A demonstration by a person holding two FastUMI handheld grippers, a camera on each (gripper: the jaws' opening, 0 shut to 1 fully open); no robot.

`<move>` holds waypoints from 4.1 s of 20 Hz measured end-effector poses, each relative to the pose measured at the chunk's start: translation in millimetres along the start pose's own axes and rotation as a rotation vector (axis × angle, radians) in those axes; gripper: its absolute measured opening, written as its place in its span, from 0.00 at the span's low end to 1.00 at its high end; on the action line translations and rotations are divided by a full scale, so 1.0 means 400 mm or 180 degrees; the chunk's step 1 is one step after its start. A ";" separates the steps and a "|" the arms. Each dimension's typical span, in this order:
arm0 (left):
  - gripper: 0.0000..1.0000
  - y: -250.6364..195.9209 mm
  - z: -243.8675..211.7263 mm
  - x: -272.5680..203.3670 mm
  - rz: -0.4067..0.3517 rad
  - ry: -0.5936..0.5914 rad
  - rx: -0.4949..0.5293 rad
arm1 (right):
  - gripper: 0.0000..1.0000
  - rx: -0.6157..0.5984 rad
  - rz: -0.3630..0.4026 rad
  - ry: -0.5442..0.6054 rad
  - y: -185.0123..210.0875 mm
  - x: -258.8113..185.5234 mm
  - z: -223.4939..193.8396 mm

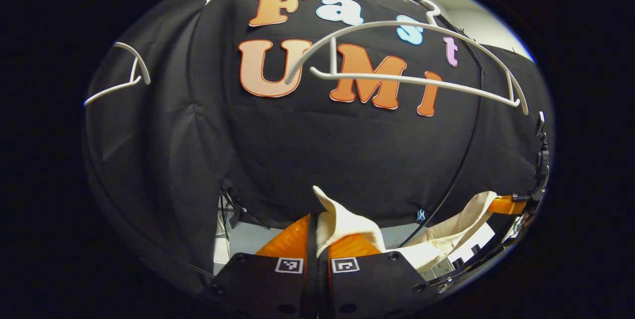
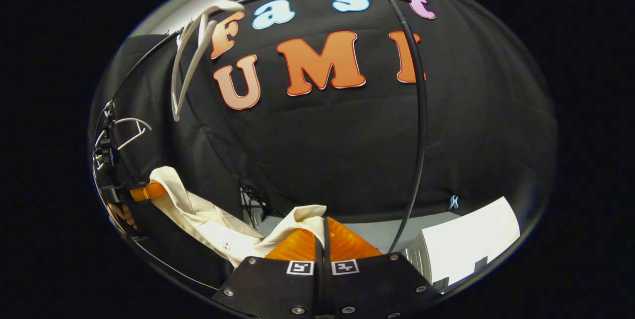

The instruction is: Grasp the clothes on the hanger with both hands and then place them into the laundry hamper below.

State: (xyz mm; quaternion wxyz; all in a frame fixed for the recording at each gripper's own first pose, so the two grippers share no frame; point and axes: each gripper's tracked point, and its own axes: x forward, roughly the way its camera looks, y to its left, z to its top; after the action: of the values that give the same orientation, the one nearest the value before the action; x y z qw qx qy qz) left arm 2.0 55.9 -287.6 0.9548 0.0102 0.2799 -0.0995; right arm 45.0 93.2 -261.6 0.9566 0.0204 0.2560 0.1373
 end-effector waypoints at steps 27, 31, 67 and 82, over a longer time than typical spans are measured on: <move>0.07 -0.292 -0.632 0.086 -0.0329 0.1652 -0.0229 | 0.00 0.0047 -0.0258 0.1379 -0.158 0.112 -0.631; 0.07 -0.326 -0.716 0.088 -0.0332 0.1921 -0.0370 | 0.02 0.0021 -0.0258 0.1583 -0.171 0.132 -0.704; 1.00 -0.156 -0.227 -0.108 0.0323 0.0634 -0.0409 | 0.93 -0.0492 -0.0310 0.0611 -0.134 -0.068 -0.255; 0.98 -0.076 0.309 -0.390 0.0577 -0.0993 -0.0054 | 0.92 -0.0733 -0.0418 -0.0643 -0.105 -0.350 0.213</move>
State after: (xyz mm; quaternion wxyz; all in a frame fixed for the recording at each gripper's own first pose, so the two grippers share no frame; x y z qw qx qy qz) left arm -66.8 45.5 -98.5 0.9918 0.0118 0.1272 -0.0110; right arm -18.5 17.2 -124.5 0.9805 -0.0925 0.1418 0.1001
